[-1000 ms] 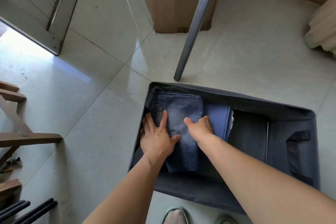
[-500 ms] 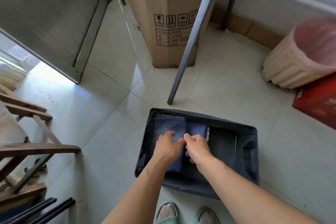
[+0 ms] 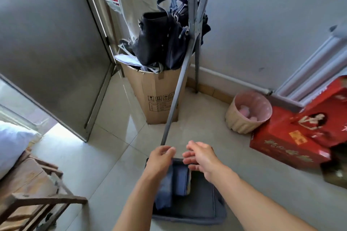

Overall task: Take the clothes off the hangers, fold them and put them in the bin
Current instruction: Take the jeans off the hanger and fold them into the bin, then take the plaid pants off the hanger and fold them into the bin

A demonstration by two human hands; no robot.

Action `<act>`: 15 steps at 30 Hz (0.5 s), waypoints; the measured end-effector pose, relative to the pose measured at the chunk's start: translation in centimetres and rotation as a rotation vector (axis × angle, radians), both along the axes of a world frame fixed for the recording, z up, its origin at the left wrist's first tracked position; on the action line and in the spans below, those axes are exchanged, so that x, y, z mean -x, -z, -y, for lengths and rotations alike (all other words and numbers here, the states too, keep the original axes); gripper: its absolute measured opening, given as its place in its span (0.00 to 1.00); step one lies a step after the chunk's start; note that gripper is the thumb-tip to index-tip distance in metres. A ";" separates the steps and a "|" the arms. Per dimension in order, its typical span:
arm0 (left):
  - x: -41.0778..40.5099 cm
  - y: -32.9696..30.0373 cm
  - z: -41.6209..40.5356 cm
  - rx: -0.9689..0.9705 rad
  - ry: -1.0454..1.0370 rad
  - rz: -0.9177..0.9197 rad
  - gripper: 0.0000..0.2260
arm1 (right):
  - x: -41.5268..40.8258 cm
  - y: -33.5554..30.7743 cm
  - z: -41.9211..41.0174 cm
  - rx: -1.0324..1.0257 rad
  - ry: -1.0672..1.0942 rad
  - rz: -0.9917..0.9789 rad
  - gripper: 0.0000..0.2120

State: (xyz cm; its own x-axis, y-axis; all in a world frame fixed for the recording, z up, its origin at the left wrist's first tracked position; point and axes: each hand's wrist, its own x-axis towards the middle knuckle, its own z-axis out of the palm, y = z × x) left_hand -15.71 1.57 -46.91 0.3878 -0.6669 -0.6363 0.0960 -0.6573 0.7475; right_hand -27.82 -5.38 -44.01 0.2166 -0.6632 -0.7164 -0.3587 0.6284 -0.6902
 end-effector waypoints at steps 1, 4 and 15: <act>0.3 -2.2 0.2 0.033 0.002 -0.018 0.15 | 0.4 -2.0 0.1 0.020 0.017 0.015 0.11; 1.3 -7.4 0.7 0.114 0.021 -0.059 0.12 | 1.3 -7.0 0.1 0.071 0.071 0.071 0.11; 6.4 -22.8 2.1 0.355 0.249 0.022 0.06 | 6.4 -19.6 -1.4 0.299 0.190 0.126 0.12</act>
State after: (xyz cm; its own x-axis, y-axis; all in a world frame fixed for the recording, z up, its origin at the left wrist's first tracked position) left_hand -22.15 -0.48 -24.15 0.1980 -0.9179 -0.3438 -0.0518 -0.3601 0.9315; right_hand -34.25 -3.94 -24.36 0.1440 -0.8758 -0.4608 -0.1554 0.4398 -0.8845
